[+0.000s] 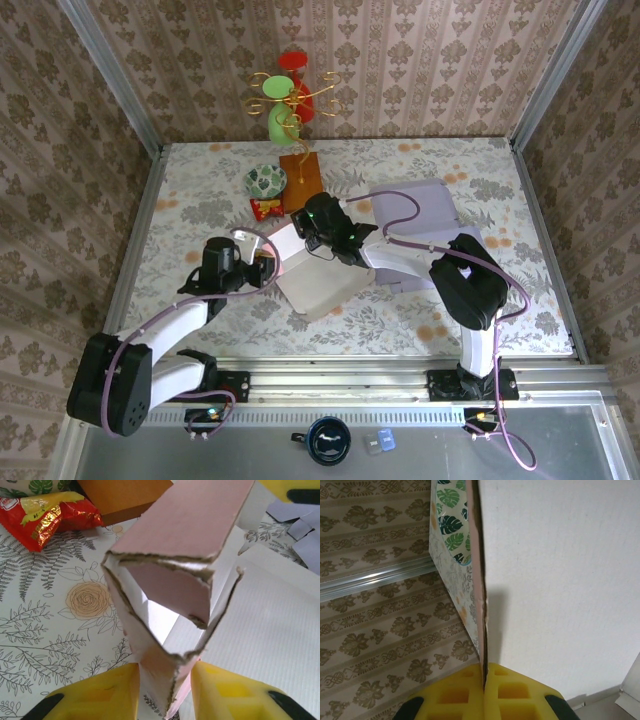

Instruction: Fold the paper box

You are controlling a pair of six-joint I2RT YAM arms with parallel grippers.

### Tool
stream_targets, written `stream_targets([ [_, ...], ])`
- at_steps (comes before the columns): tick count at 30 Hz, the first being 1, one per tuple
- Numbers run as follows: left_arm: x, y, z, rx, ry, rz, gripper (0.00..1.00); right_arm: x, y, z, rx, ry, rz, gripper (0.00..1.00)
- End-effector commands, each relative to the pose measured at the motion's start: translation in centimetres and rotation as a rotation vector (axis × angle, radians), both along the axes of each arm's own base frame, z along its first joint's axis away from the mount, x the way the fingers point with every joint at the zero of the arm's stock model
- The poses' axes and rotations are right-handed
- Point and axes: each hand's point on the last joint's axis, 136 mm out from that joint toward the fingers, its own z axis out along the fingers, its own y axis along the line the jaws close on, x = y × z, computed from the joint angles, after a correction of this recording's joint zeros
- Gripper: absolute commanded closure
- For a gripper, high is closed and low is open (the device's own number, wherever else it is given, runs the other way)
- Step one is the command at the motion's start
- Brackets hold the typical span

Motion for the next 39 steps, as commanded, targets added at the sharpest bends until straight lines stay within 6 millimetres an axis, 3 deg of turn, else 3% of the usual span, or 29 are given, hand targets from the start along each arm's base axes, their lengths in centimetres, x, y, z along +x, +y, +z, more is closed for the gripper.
stream_targets([
  [1, 0.6, -0.2, 0.3, -0.025, -0.034, -0.006, 0.7, -0.2, 0.7, 1.3, 0.036, -0.008, 0.019, 1.0],
  [17, 0.8, 1.1, -0.6, -0.022, -0.013, 0.105, 0.71, -0.6, -0.3, 0.4, 0.051, -0.139, -0.001, 1.0],
  [39, 1.5, -0.3, 0.3, -0.105, -0.022, 0.173, 0.75, -0.6, 0.1, -0.2, 0.113, -0.179, -0.113, 1.0],
])
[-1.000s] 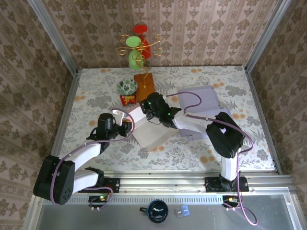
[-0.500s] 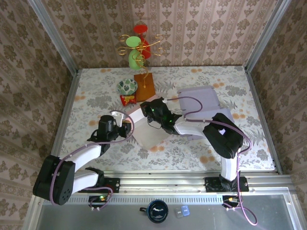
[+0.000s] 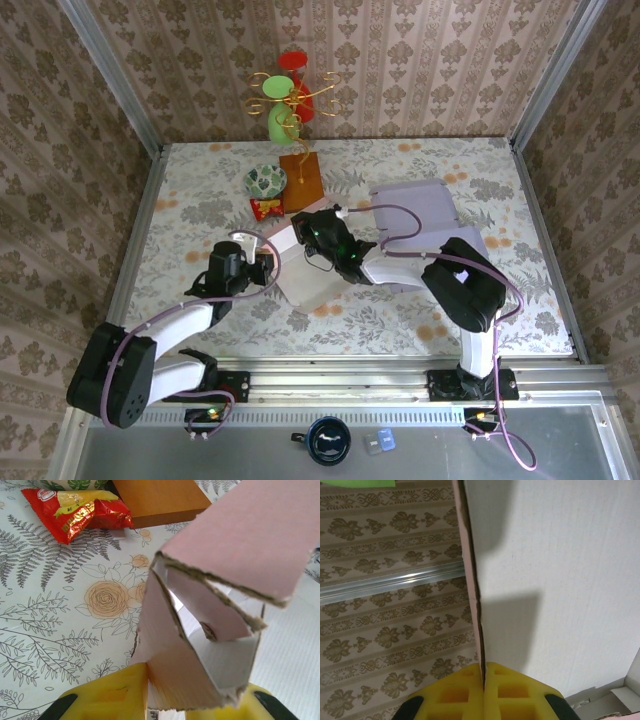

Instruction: Fold the paper box

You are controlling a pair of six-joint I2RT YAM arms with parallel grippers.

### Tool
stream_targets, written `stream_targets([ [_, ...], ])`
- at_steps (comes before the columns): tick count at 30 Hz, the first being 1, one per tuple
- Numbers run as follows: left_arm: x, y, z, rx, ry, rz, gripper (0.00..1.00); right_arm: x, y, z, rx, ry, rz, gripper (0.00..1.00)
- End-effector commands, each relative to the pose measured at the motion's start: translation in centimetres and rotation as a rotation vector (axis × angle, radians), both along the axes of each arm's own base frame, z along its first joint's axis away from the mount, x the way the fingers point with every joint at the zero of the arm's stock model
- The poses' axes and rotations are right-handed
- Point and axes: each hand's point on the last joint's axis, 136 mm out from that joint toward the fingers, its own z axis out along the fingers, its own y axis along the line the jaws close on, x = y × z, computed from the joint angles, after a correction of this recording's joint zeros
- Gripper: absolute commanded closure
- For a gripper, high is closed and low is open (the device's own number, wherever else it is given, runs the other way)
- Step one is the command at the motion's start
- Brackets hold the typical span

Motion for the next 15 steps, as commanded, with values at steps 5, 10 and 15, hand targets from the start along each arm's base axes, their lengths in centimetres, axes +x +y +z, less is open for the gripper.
stream_targets([
  [5, 0.5, -1.0, 1.3, -0.082, -0.035, 0.006, 0.75, 0.3, 0.1, -0.3, 0.045, -0.005, -0.065, 1.0],
  [10, 0.8, -1.2, 2.2, -0.109, -0.046, 0.012, 0.74, 0.2, 0.2, -0.6, 0.054, 0.027, -0.072, 1.0],
  [15, 0.9, -0.8, 1.6, -0.076, -0.032, 0.025, 0.77, 0.2, 0.3, -0.5, 0.055, 0.038, -0.073, 1.0],
])
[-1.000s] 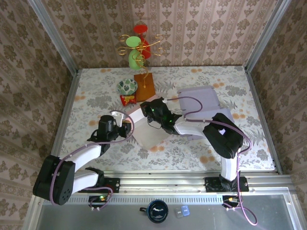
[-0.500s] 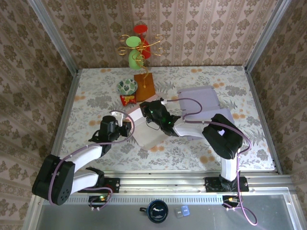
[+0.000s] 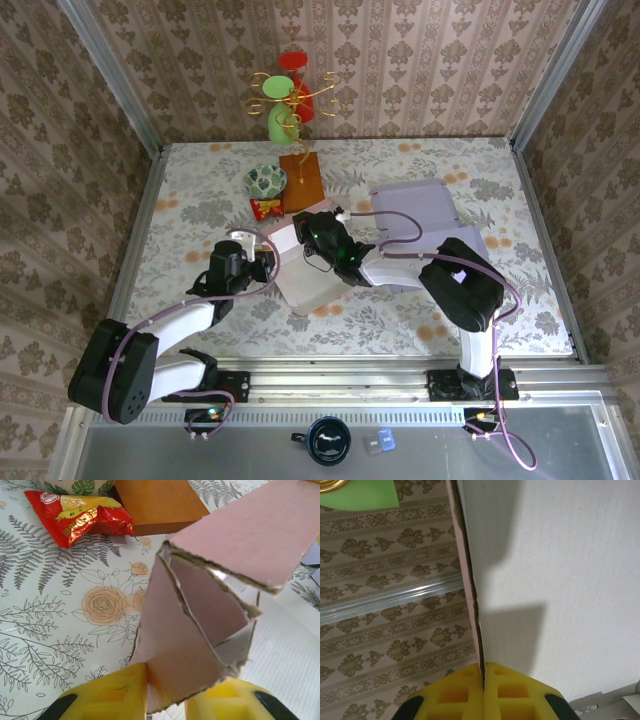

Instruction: Fold the paper box

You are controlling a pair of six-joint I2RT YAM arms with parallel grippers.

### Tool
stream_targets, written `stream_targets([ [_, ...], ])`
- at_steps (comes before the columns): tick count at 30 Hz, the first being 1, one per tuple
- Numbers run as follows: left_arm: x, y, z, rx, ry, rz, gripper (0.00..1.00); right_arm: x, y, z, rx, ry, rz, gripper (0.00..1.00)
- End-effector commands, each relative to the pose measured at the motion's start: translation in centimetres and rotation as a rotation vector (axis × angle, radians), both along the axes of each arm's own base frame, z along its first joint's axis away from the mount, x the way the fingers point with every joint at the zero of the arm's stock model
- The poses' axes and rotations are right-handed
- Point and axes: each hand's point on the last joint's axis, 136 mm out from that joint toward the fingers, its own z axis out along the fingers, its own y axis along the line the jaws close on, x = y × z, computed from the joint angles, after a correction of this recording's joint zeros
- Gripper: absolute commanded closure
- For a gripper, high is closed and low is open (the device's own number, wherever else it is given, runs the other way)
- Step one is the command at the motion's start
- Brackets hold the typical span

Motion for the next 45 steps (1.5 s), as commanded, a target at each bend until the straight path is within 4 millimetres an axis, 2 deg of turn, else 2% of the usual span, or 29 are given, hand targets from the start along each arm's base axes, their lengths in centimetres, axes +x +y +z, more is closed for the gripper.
stream_targets([
  [1, 0.5, -0.5, 1.3, -0.026, -0.035, 0.0, 0.8, -0.2, 0.7, -0.3, 0.006, 0.018, -0.01, 1.0],
  [4, 0.8, -0.5, 2.0, -0.039, -0.048, 0.008, 0.85, -0.2, 0.7, -0.3, 0.008, 0.028, -0.009, 1.0],
  [10, 1.4, -0.3, 2.8, -0.014, -0.047, 0.021, 0.85, -0.4, 0.7, 0.3, 0.007, 0.044, -0.009, 1.0],
  [13, 1.5, -0.2, 3.2, -0.017, -0.054, 0.031, 0.83, -0.4, 0.4, 0.9, 0.01, 0.046, -0.016, 1.0],
  [15, 1.4, -0.3, 3.3, -0.014, -0.052, 0.028, 0.77, -0.4, 0.3, 1.2, 0.005, 0.045, -0.019, 1.0],
  [17, 1.2, -0.3, 3.0, -0.006, -0.045, 0.02, 0.74, -0.2, 0.2, 1.2, 0.009, 0.045, -0.021, 1.0],
  [23, 1.0, -0.8, 1.8, -0.02, -0.022, 0.003, 0.74, -0.1, 0.4, 0.9, 0.012, 0.039, -0.021, 1.0],
  [26, 1.5, -0.5, 1.9, -0.012, -0.027, 0.035, 0.72, 0.1, 0.5, 1.0, 0.013, 0.034, -0.024, 1.0],
  [27, 1.2, -1.2, 2.0, -0.014, -0.028, 0.021, 0.71, 0.1, 0.5, 0.8, 0.011, 0.033, -0.025, 1.0],
  [33, 1.8, -1.8, 2.4, -0.027, -0.028, 0.05, 0.72, 0.1, 0.6, 0.7, 0.017, 0.042, -0.029, 1.0],
  [38, 1.9, -1.9, 2.1, -0.023, -0.017, 0.084, 0.73, 0.1, 0.5, 0.5, 0.018, 0.044, -0.035, 1.0],
  [45, 1.4, -0.9, 0.5, 0.013, -0.001, 0.119, 0.74, -0.3, 0.4, 0.0, -0.005, 0.04, -0.017, 1.0],
])
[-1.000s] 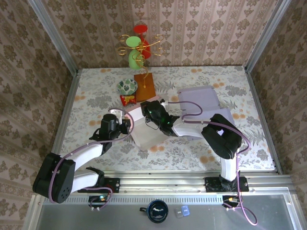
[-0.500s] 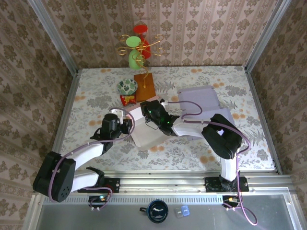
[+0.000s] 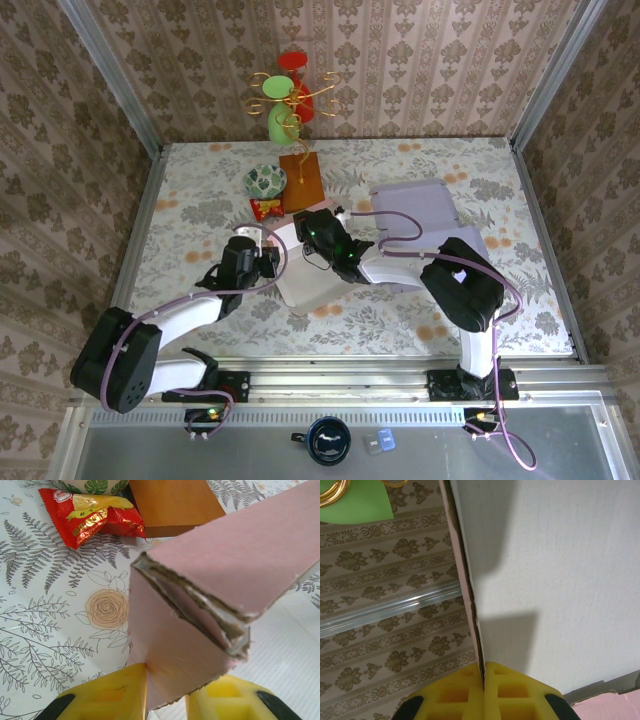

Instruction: Fold the paper box

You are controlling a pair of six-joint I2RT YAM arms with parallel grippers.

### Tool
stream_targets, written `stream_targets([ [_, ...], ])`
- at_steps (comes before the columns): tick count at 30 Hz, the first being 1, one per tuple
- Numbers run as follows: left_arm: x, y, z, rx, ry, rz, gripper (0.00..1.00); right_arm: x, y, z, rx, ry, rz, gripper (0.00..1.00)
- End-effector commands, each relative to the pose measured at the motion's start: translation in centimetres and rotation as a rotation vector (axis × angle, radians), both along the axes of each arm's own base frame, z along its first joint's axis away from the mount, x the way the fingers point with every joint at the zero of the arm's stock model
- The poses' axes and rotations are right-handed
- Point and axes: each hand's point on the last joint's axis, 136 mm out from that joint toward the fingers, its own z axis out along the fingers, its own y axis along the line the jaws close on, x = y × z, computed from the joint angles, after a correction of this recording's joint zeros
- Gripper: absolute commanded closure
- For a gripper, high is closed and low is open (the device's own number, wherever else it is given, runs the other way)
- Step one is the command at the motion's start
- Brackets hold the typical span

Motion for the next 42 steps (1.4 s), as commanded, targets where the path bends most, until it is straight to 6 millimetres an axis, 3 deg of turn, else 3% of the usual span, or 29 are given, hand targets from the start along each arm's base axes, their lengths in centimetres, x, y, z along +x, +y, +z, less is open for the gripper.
stream_targets([
  [1, 0.4, -0.1, 0.4, -0.026, -0.033, 0.022, 0.74, -0.7, 0.5, 0.0, -0.009, -0.005, 0.017, 1.0],
  [15, 0.4, -0.1, -0.3, -0.032, -0.018, 0.027, 0.74, -1.9, -0.3, -2.1, -0.157, -0.134, 0.029, 1.0],
  [24, 0.3, -0.3, -0.2, -0.039, -0.016, 0.018, 0.74, -1.6, 0.5, -1.5, -0.194, -0.249, 0.045, 1.0],
  [42, 0.7, -0.2, -0.7, -0.011, -0.006, 0.034, 0.76, -2.4, -0.2, -4.3, -0.24, -0.217, 0.04, 1.0],
])
